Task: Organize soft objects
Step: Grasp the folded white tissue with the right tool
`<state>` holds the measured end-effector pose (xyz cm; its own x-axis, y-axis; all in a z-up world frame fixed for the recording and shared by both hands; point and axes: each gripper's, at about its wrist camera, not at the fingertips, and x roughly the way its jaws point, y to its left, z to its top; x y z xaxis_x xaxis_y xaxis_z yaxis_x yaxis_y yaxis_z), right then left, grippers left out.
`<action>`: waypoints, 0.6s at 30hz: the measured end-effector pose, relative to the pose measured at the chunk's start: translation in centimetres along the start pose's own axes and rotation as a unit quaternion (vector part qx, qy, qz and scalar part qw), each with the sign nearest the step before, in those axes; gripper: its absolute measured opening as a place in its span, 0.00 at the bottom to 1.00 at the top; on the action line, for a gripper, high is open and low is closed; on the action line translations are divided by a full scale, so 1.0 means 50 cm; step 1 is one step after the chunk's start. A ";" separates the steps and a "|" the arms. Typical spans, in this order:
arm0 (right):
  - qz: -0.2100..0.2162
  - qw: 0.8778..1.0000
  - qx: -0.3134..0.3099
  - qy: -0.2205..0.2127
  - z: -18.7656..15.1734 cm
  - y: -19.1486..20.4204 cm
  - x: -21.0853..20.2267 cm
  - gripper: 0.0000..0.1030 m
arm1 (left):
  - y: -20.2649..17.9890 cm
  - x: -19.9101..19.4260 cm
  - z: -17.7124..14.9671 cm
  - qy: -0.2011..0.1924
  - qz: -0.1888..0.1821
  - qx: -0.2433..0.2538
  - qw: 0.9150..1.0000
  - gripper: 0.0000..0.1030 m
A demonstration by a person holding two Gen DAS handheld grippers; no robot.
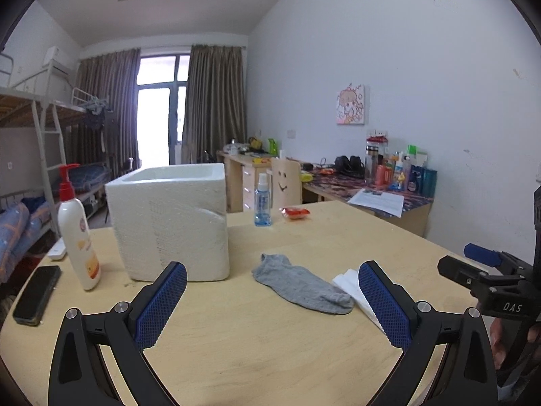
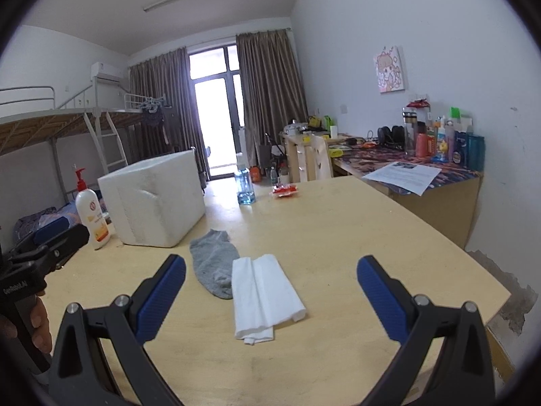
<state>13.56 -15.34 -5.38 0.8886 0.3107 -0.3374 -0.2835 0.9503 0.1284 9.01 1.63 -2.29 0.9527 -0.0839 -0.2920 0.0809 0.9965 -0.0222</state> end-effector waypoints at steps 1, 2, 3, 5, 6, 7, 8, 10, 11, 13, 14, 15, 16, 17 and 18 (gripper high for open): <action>0.001 1.000 0.001 0.005 0.000 -0.002 0.008 0.99 | 0.001 0.005 0.001 0.002 0.002 0.001 1.000 0.99; 0.002 1.000 0.000 0.009 -0.001 -0.003 0.014 0.99 | 0.003 0.012 0.003 0.006 0.002 -0.001 1.000 0.99; -0.002 1.000 -0.001 0.014 -0.001 -0.003 0.020 0.99 | 0.005 0.016 0.004 0.008 0.001 -0.002 1.000 0.99; -0.009 1.000 -0.006 0.019 0.000 -0.002 0.028 0.99 | 0.011 0.028 0.006 0.015 0.003 -0.004 1.000 0.99; -0.011 1.000 -0.010 0.022 0.000 -0.001 0.032 0.99 | 0.014 0.033 0.006 0.017 0.006 -0.004 1.000 0.99; -0.011 1.000 -0.011 0.027 -0.001 -0.001 0.038 0.99 | 0.015 0.041 0.008 0.020 0.007 -0.005 1.000 0.99; -0.008 1.000 -0.009 0.029 -0.002 -0.003 0.041 0.99 | 0.020 0.047 0.008 0.024 0.007 -0.008 1.000 0.99; 0.002 0.999 -0.004 0.045 -0.003 -0.007 0.055 0.99 | 0.023 0.057 0.008 0.031 0.006 -0.014 0.999 0.99; 0.005 0.999 -0.004 0.050 -0.004 -0.007 0.060 0.99 | 0.027 0.061 0.008 0.034 0.005 -0.017 0.999 0.99; 0.009 0.998 -0.013 0.061 -0.007 -0.003 0.072 0.99 | 0.030 0.072 0.008 0.041 0.005 -0.020 0.999 0.99; 0.011 0.998 -0.017 0.066 -0.009 -0.001 0.077 0.99 | 0.031 0.076 0.008 0.044 0.005 -0.020 0.999 0.99; 0.014 0.997 -0.019 0.069 -0.010 0.000 0.081 0.99 | 0.031 0.079 0.009 0.046 0.003 -0.019 0.999 0.99; 0.019 0.997 -0.023 0.073 -0.011 0.004 0.085 0.99 | 0.031 0.084 0.010 0.047 0.003 -0.019 0.999 0.99; 0.022 0.996 -0.027 0.076 -0.013 0.005 0.088 0.99 | 0.032 0.088 0.010 0.049 0.003 -0.019 0.999 0.99; 0.024 0.996 -0.032 0.081 -0.015 0.009 0.093 0.98 | 0.031 0.091 0.011 0.051 0.002 -0.019 0.999 0.99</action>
<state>17.28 -13.44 -7.59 0.8051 0.3491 -0.4795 -0.3506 0.9322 0.0901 13.61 2.81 -3.11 0.9184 -0.0816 -0.3871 0.0648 0.9963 -0.0564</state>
